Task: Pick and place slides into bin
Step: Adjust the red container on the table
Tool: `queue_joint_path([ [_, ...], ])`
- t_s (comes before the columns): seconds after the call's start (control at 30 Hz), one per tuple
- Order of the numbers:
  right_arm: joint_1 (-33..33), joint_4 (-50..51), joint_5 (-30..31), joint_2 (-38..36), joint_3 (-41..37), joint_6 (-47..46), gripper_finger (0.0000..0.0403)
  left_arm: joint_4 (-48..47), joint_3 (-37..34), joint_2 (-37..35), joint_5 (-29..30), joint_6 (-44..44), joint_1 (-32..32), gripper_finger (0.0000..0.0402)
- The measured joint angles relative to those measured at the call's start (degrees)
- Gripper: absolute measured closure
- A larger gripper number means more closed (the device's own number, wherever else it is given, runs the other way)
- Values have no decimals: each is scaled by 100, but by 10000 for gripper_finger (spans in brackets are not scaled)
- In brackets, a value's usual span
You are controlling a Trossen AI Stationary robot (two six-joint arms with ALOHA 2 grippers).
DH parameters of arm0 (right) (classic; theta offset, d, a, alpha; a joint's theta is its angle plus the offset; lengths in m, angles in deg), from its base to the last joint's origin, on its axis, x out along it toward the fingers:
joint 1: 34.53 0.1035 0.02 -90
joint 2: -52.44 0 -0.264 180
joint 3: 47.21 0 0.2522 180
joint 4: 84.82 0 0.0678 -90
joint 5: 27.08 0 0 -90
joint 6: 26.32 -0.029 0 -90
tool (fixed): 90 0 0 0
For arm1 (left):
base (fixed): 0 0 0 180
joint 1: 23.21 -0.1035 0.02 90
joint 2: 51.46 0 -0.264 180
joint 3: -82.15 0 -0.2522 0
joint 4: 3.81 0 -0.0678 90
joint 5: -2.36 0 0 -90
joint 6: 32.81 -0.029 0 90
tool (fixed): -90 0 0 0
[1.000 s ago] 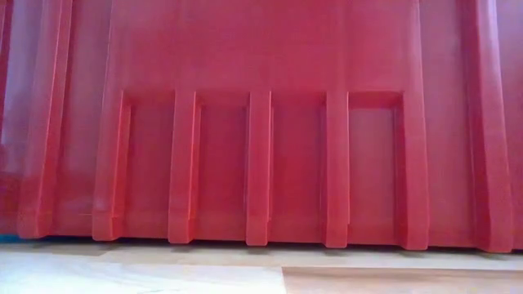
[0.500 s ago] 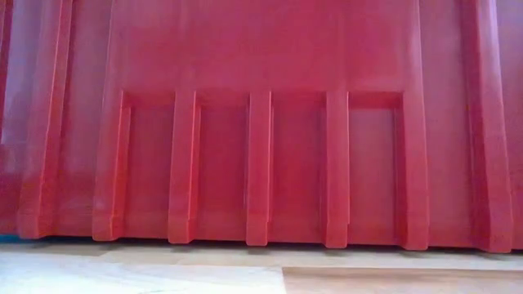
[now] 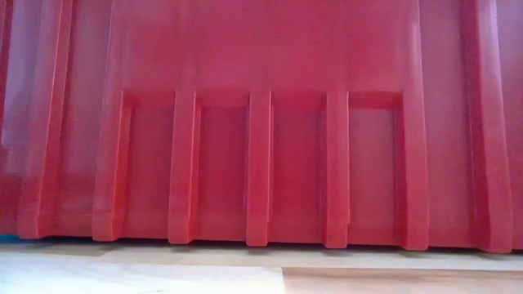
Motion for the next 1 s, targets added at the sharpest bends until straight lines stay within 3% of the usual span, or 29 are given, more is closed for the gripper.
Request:
queue_joint_path([
  [0.17, -134, 0, -40, -14, -7, 163, 400, 18, -151, -40, 129, 119, 0, 263],
  [0.27, -293, -4, -478, -62, -7, 590, 400, 83, -435, -43, 16, 44, -178, 263],
  [0.33, -460, -133, -1145, -72, -7, 874, 400, 324, -746, -50, -617, 126, -282, 263],
  [0.43, -669, -468, -2136, -72, -7, 1040, 400, 792, -1209, -55, -2107, 144, -350, 263],
  [0.63, -824, -488, -2410, -93, -7, 1042, 402, 1228, -1589, -197, -4250, -203, -133, 263],
  [0.73, -915, -526, -2915, -96, -7, 1090, 403, 1434, -1593, -279, -5124, -353, 129, 263],
  [0.8, -972, -864, -3447, -108, -7, 1074, 403, 1758, -1593, -357, -5464, -288, 321, 263],
  [0.9, -983, -1866, -3877, -153, -7, 655, 403, 2521, -1589, -478, -5482, 91, 697, 263],
  [1.0, -912, -3300, -3265, -239, -7, -530, 403, 3265, -1589, -617, -5358, 386, 988, 263],
])
